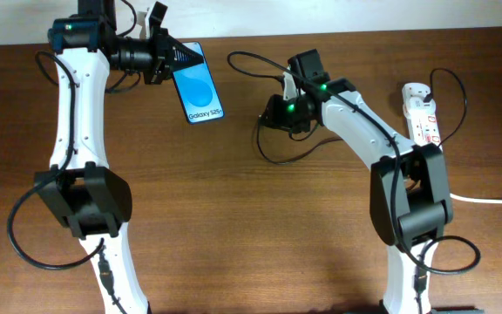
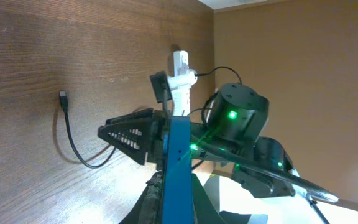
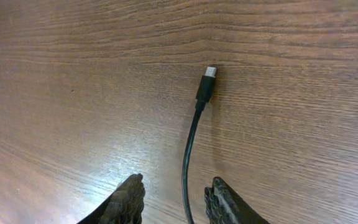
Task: Plug charger to phone and switch on socket
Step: 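Lower the right gripper to the black cable's connector end, then grasp the cable connector with the right gripper and lift it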
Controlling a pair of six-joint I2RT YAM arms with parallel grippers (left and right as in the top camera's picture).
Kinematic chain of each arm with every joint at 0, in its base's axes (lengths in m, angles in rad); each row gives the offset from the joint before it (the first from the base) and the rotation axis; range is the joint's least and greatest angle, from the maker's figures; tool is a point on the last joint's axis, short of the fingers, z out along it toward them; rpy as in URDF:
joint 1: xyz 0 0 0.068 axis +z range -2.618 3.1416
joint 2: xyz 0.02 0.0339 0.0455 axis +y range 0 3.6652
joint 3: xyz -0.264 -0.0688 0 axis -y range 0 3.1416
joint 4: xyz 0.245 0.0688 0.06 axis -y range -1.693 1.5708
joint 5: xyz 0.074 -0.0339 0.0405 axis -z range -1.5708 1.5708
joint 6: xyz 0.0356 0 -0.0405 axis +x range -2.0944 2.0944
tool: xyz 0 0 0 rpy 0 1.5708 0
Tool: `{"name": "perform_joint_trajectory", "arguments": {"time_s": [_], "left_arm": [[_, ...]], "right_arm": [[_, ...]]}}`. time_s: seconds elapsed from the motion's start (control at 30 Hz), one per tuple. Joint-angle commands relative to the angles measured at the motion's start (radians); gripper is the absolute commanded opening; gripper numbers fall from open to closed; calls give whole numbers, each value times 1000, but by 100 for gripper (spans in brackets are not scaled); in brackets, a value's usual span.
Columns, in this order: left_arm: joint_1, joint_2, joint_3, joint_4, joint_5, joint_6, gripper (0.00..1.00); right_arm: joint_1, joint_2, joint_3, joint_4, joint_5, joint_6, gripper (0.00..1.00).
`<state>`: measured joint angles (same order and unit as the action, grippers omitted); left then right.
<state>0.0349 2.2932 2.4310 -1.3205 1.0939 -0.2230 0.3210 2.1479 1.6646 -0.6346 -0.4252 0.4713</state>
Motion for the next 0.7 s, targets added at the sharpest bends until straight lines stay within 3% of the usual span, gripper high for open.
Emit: {"name": "perform_joint_trajectory", "arguments": {"time_s": [0.0,0.67], "left_arm": [[-2,-2,6,2,47,16,0],[-2,-2,6,2,43,16,0]], "right_arm": [[7,37,21,11,-28,1,36],[26,168,21,165,-46,79,35]]}}
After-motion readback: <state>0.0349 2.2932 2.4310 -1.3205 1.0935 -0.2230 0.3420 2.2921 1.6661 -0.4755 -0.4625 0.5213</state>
